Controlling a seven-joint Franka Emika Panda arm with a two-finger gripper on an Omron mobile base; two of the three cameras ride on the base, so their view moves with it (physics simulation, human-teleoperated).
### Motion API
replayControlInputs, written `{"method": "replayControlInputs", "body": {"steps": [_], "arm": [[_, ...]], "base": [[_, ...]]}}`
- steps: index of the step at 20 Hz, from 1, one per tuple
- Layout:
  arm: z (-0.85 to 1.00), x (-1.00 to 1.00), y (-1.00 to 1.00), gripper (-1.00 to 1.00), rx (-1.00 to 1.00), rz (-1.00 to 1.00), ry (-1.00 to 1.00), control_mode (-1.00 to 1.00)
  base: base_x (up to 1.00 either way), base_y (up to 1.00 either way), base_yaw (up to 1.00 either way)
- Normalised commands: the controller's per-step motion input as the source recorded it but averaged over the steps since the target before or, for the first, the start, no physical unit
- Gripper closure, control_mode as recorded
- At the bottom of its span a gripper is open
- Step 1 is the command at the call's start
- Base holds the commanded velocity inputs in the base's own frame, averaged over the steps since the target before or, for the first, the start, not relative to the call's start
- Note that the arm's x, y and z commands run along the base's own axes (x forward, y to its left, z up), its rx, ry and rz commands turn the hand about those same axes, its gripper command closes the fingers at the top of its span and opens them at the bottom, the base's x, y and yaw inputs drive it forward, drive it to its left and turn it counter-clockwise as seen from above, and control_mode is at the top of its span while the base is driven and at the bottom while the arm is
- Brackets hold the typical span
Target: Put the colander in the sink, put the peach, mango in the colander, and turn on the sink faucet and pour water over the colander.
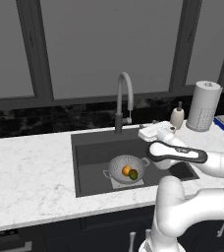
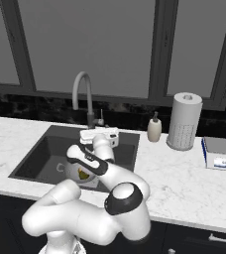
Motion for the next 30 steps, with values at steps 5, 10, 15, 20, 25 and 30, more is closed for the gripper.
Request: {"method": "replayControlInputs", "body": {"steps": [5,10,15,20,25,30], "arm": [[0.00,0.33,0.00,-1.00,0.00,-0.01,0.00,-1.00],[0.00,0.05,0.00,-1.00,0.01,-0.01,0.00,-1.00],[0.00,0.02,0.00,-1.00,0.00,-0.05,0.00,-1.00],[0.00,0.17,0.13,-1.00,0.00,-0.15,0.00,-1.00],[0.00,0.22,0.50,-1.00,0.00,-0.23,0.00,-1.00],[0.00,0.14,0.55,-1.00,0.00,-0.22,0.00,-1.00]], "base": [[0.00,0.00,0.00],[0.00,0.00,0.00],[0.00,0.00,0.00],[0.00,0.00,0.00],[0.00,0.00,0.00],[0.00,0.00,0.00]]}}
